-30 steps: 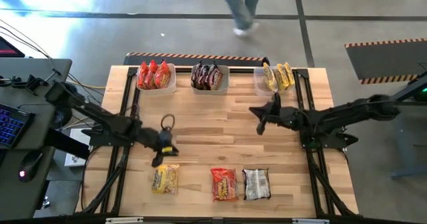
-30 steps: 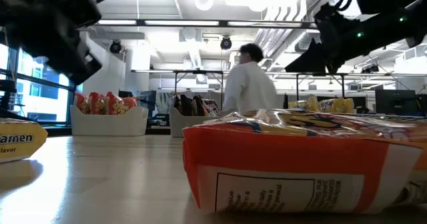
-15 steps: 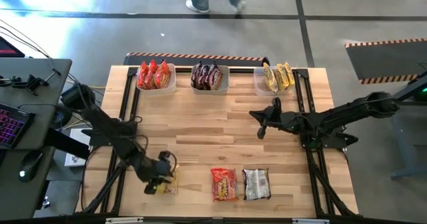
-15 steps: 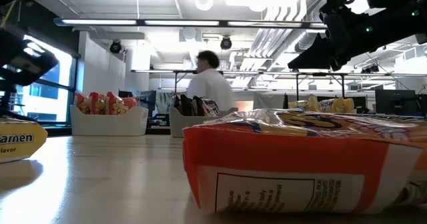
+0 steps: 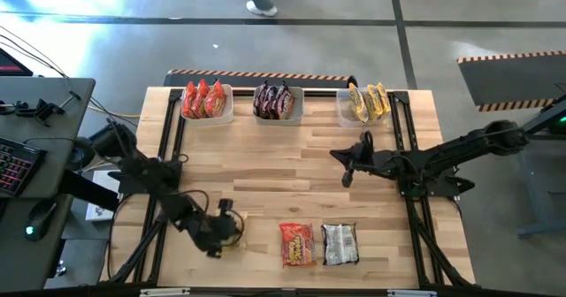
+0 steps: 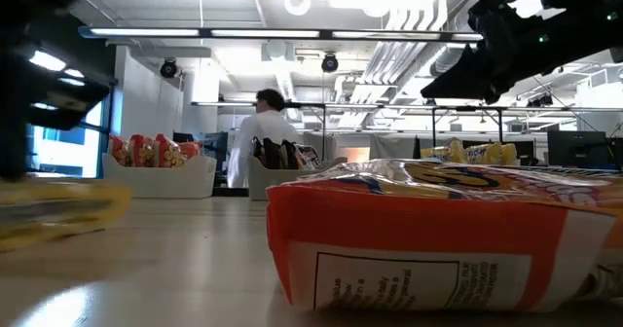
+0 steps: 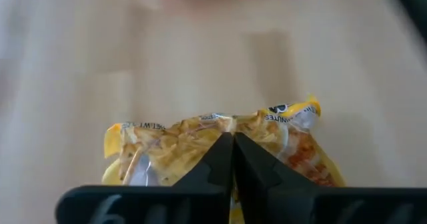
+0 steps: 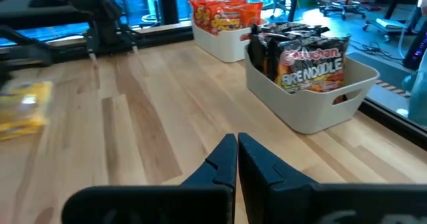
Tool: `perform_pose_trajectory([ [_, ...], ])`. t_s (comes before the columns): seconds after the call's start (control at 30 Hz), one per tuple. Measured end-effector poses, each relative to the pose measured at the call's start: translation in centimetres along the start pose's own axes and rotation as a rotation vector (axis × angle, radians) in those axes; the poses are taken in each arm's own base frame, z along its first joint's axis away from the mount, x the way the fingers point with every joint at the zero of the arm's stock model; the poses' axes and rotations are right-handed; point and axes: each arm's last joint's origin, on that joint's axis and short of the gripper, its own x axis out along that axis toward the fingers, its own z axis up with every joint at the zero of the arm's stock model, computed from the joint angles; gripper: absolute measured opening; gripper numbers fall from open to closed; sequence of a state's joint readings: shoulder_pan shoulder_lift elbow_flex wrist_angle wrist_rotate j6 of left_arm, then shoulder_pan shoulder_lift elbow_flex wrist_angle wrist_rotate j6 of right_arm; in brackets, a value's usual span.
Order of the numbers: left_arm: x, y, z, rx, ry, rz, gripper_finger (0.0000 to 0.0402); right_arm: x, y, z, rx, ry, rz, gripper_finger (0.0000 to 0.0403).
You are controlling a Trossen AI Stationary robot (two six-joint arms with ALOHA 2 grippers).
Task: Sort Maruchan noodles
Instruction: Put the yellow noodle pack into the transparent bin
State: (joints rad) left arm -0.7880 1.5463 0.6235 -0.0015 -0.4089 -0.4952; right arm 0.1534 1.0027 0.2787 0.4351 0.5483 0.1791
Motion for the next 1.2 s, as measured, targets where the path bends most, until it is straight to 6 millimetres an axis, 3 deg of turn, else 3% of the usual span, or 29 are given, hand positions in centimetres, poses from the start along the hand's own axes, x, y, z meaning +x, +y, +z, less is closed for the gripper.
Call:
perform_pose_trajectory([
  [0.27,1.4,4.5,1.4,-0.056,-0.065,0.311,0.0001,-0.6,1.1,-0.1,-0.005,-0.006,0.064,0.0000],
  [0.4,1.4,5.5,2.6,-0.001,-0.114,0.319,0.0001,-0.9,1.5,-0.1,-0.008,-0.008,0.093,0.0000],
  [0.6,-0.6,3.2,4.4,0.046,-0.158,0.173,0.0016,-1.4,2.2,-0.3,0.003,-0.010,0.110,0.0000],
  [0.8,-1.6,0.7,2.2,-0.057,-0.017,0.119,0.0070,-1.7,2.5,-0.3,-0.002,-0.021,0.090,0.0000],
  [1.0,-0.4,-0.5,0.0,-0.053,0.035,0.201,0.0137,-1.7,2.6,-0.2,0.011,-0.031,0.087,0.0000],
  [1.2,2.4,-0.6,-1.0,0.033,0.053,0.271,0.0177,-1.7,2.6,-0.2,0.026,-0.033,0.089,0.0000],
])
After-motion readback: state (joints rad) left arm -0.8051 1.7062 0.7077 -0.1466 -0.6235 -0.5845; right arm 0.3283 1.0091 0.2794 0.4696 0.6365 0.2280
